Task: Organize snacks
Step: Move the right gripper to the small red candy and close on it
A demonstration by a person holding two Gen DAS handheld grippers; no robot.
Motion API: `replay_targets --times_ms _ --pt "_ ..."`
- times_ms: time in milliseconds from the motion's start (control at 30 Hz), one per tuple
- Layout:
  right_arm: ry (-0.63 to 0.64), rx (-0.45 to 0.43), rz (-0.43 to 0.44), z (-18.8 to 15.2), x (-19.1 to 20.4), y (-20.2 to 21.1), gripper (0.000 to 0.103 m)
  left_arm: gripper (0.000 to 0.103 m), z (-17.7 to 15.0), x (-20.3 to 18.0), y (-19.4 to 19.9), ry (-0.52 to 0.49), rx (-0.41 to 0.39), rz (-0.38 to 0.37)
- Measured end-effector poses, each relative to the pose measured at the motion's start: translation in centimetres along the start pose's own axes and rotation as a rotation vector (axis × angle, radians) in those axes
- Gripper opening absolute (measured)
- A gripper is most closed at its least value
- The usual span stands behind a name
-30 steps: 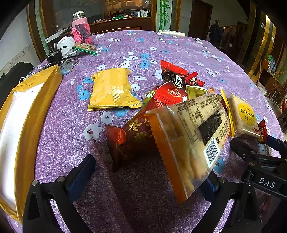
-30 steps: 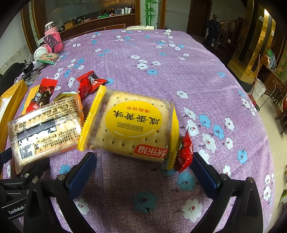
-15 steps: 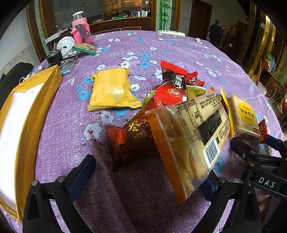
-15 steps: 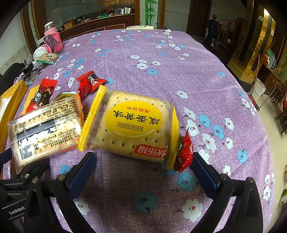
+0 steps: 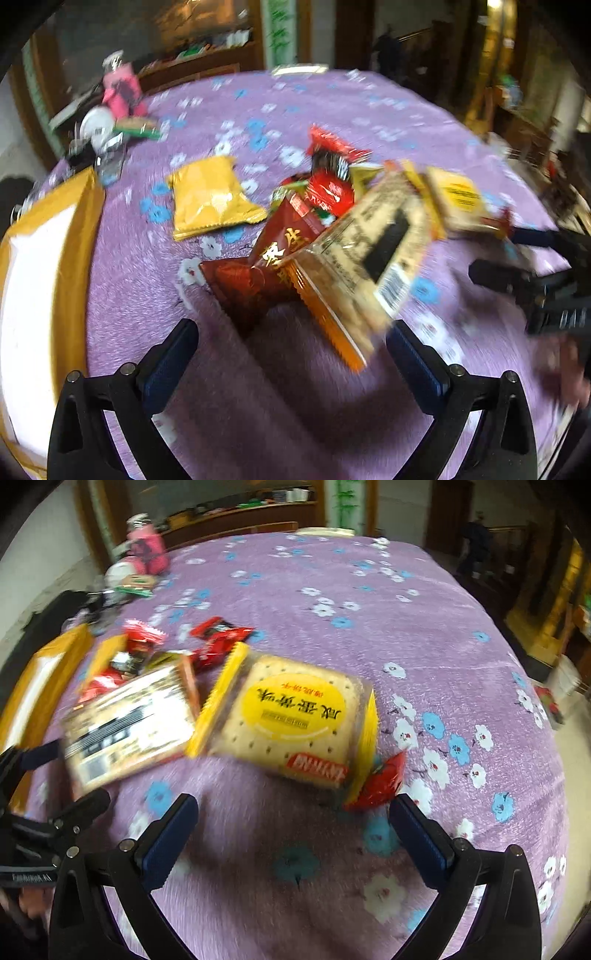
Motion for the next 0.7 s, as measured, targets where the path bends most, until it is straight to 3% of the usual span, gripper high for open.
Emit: replay_targets --times_ms 100,233,333,500,700 --pt "0.055 -0.048 0.042 0.5 -0.4 2.0 0.103 0.100 -0.4 0.1 1.7 -0.052 -0.093 -0.001" --pt "0.100 -0.110 0.128 3.5 -0.4 3.6 0.103 0.086 -0.8 -0.1 1.3 -0.051 -0.084 -0.043" --pt "0.100 -0.129 0.161 6.6 -0.7 2.9 0.103 0.086 -0.7 -0.6 1.8 -0.062 -0.110 -0.071" --pt "0.018 -0.074 0.250 9.0 -1.2 -0.8 0.103 0.086 -0.9 -0.6 2.2 -0.064 -0.130 -0.068" --pt "0.021 0.010 0.407 7.0 1.0 -1.8 0.103 0.086 -1.0 -0.3 2.1 -0.045 -0.117 -0.091"
Point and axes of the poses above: each gripper's, at about its wrist camera, not at the fingertips, and y roughly against the way its jaws point, x to its left, z to its top, the point moved 9 cm from there along -y, roughly the way its jaws point, and after that the axes turned 2 degrees about -z, right-handed, at the moved point
